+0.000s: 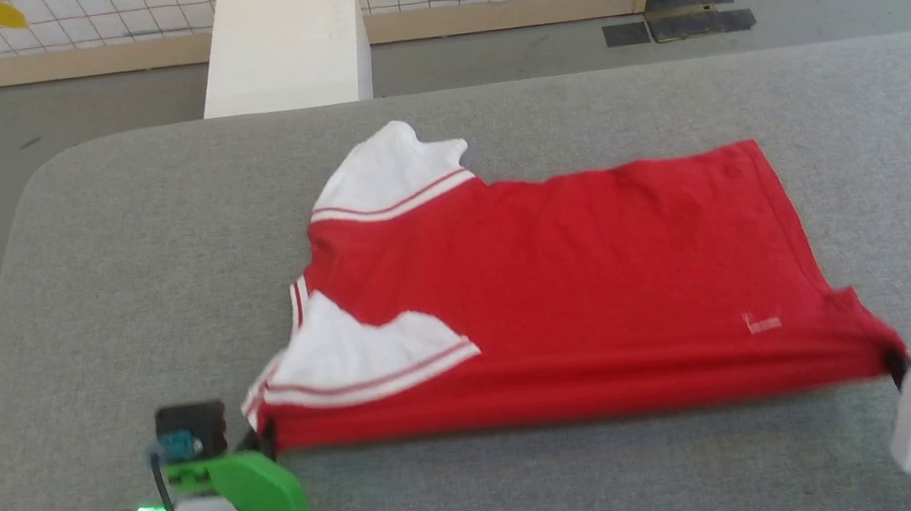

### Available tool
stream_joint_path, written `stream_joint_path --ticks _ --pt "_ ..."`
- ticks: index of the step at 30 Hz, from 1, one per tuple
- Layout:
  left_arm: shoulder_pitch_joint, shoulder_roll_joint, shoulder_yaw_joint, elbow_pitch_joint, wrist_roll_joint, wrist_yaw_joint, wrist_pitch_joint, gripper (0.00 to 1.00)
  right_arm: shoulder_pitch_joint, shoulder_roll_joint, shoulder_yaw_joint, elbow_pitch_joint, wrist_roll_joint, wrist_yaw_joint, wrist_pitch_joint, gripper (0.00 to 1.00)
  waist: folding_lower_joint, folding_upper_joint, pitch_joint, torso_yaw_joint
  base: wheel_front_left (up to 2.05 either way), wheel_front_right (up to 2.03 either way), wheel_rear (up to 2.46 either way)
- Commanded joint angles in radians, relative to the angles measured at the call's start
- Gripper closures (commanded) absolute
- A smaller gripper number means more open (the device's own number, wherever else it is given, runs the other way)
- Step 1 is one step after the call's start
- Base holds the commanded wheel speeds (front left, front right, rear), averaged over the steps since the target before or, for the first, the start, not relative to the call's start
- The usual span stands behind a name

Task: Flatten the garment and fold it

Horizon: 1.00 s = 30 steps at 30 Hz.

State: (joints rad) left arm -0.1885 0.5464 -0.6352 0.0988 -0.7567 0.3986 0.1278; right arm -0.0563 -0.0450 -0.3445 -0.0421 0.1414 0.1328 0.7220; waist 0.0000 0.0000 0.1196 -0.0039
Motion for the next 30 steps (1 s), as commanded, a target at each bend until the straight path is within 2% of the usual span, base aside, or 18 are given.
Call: stream_joint_path --ticks 1,6,15,16,17,18,23,26,30 --pt "0.036 0.020 0.000 -0.024 -0.002 0.021 0.015 1.00 0.042 -0.005 -0.018 -0.020 0.017 -0.002 0.016 1.00 0.0000 0.0000 -0.001 0.005 0.00 0.00 0.00" --pt "0.097 0.018 -0.023 -0.064 -0.021 0.029 0.037 1.00 0.133 -0.005 -0.028 -0.014 0.070 -0.002 0.017 1.00 0.0000 0.0000 0.009 0.007 0.00 0.00 0.00" --pt "0.095 -0.028 -0.046 0.035 -0.043 -0.013 0.023 1.00 0.138 -0.005 0.031 0.183 0.124 -0.002 -0.157 1.00 0.0000 0.0000 0.027 -0.007 0.00 0.00 0.00" --pt "0.095 -0.033 -0.047 0.042 -0.046 -0.015 0.023 0.51 0.133 -0.005 0.037 0.195 0.127 -0.002 -0.176 0.93 0.0000 0.0000 0.026 -0.009 0.00 0.00 0.00" --pt "0.097 -0.038 -0.046 0.049 -0.051 -0.017 0.022 0.00 0.130 -0.005 0.041 0.207 0.131 -0.002 -0.199 0.65 0.0000 0.0000 0.023 -0.011 0.00 0.00 0.00" --pt "0.104 -0.037 -0.045 0.050 -0.057 -0.025 0.015 0.00 0.131 -0.005 0.048 0.217 0.136 -0.002 -0.261 0.00 0.0000 0.0000 0.011 -0.017 0.00 0.00 0.00" --pt "0.073 -0.003 -0.026 -0.005 -0.013 -0.036 -0.053 0.00 0.141 -0.005 0.069 0.172 0.139 -0.002 -0.396 0.00 0.0000 0.0000 -0.003 -0.023 0.00 0.00 0.00" --pt "0.014 0.027 -0.019 -0.031 0.041 -0.059 -0.108 0.00 0.141 -0.006 0.105 0.118 0.136 -0.002 -0.488 0.00 0.0000 0.0000 0.002 -0.028 0.00 0.00 0.00" --pt "-0.109 0.047 -0.011 -0.042 0.097 -0.127 -0.170 0.00 0.120 -0.033 0.158 0.059 0.141 -0.002 -0.606 0.00 0.0000 0.0000 0.028 -0.044 0.00 0.00 0.00"
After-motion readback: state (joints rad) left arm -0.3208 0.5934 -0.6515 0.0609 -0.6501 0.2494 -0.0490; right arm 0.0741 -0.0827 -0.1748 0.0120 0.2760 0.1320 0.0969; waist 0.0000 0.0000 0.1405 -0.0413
